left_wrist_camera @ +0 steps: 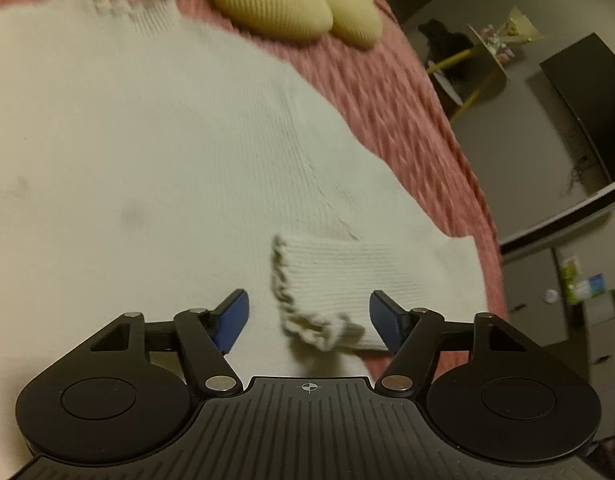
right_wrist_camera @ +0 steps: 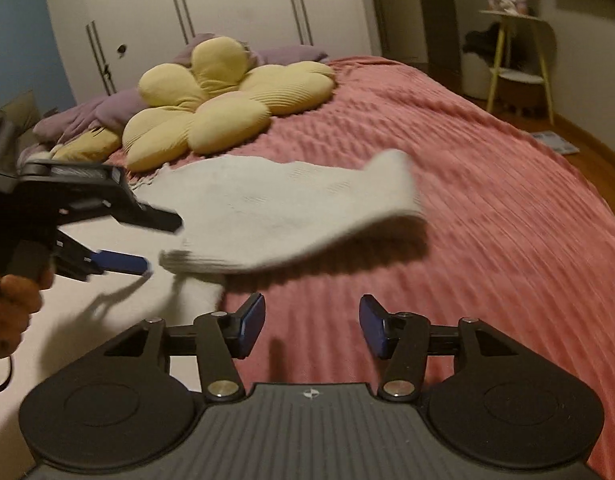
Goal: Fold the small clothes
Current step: 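Carry the cuff across the body with the right tool while the left tool grasps it, then lay the held cuff across the sweater body with the left tool and open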
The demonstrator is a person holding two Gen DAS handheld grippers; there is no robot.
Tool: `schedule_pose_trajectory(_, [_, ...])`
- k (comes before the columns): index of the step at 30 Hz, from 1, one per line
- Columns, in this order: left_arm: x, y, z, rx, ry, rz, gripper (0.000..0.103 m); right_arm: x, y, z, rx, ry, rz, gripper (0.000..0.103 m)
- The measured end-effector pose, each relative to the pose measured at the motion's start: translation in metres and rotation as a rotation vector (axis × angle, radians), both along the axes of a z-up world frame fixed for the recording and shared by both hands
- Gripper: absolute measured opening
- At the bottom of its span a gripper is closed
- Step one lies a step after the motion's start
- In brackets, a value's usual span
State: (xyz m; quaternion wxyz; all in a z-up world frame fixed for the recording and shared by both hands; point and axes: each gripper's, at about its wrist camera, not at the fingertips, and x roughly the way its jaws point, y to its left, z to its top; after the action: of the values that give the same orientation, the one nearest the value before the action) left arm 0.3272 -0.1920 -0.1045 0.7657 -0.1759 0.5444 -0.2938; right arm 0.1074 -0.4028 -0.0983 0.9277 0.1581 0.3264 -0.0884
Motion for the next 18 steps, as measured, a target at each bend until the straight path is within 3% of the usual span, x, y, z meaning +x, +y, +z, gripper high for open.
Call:
schedule_pose_trajectory(3, [0.004, -0.006, -0.003, -0.02, 0.01, -0.01, 0.065, -0.003, -0.005, -0.002, 0.018, -0.004, -0.017, 0.054])
schedule_pose_trajectory(6, [0.011, -0.01, -0.007, -0.019, 0.051, 0.006, 0.051, -0.003, -0.006, -0.005, 0.027, -0.005, -0.027, 0.055])
schedule_pose_trajectory(8, [0.011, -0.011, -0.004, -0.032, 0.049, -0.007, 0.038, -0.005, -0.005, -0.007, 0.039, -0.003, -0.036, 0.055])
schedule_pose_trajectory(10, [0.011, -0.013, -0.001, -0.015, 0.039, -0.016, 0.011, -0.007, -0.004, -0.006, 0.041, -0.005, -0.04, 0.055])
schedule_pose_trajectory(14, [0.01, -0.004, 0.017, -0.011, -0.035, -0.006, 0.009, -0.005, -0.006, -0.004, 0.049, 0.001, -0.042, 0.055])
schedule_pose_trajectory(18, [0.004, 0.026, 0.06, 0.023, -0.234, 0.014, 0.009, 0.002, -0.009, 0.004, 0.049, -0.024, -0.041, 0.055])
